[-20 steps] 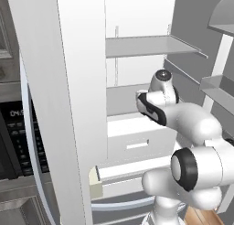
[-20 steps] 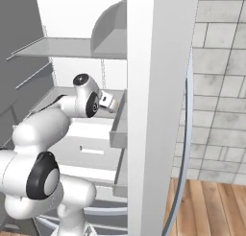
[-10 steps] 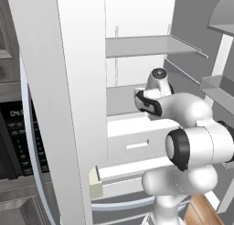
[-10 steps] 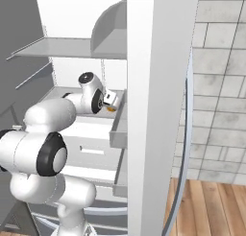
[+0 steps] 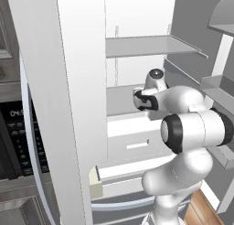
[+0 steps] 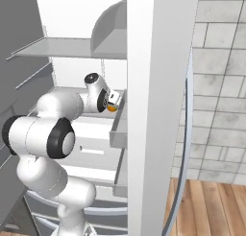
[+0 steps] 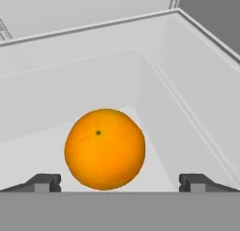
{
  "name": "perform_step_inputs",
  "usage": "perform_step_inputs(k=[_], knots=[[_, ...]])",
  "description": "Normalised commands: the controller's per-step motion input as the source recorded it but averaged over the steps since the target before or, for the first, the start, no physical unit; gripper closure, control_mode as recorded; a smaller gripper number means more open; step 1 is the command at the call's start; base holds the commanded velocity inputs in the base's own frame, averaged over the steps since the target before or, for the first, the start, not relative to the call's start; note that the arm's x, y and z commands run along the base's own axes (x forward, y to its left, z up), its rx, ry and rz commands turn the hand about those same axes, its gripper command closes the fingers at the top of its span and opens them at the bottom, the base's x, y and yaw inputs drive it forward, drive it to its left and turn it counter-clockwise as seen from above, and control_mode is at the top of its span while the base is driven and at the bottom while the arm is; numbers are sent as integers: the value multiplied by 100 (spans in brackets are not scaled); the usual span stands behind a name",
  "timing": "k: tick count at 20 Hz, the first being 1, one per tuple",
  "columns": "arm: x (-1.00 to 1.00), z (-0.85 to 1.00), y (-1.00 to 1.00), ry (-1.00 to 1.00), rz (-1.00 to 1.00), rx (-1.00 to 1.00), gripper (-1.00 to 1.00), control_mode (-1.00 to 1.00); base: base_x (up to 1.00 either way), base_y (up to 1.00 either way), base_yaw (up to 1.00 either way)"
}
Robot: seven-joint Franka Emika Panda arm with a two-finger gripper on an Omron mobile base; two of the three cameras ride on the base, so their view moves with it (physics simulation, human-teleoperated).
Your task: Retrieve the kiwi and orange from the fridge and place them into the bowl on the dining table.
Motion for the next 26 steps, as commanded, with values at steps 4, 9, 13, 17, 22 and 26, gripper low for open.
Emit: perform_step_inputs(k=[4,9,13,17,22,26], knots=[[34,-18,-3,0,0,0,-100,-100,0,0,0],[32,-16,0,0,0,0,-100,-100,0,0,0],[18,-20,0,0,-1,0,-100,-100,0,0,0],[1,-30,-1,1,-4,0,-100,-100,0,0,0],[0,-38,0,1,-4,0,-100,-100,0,0,0],[-4,-39,0,0,-3,0,-100,-100,0,0,0]])
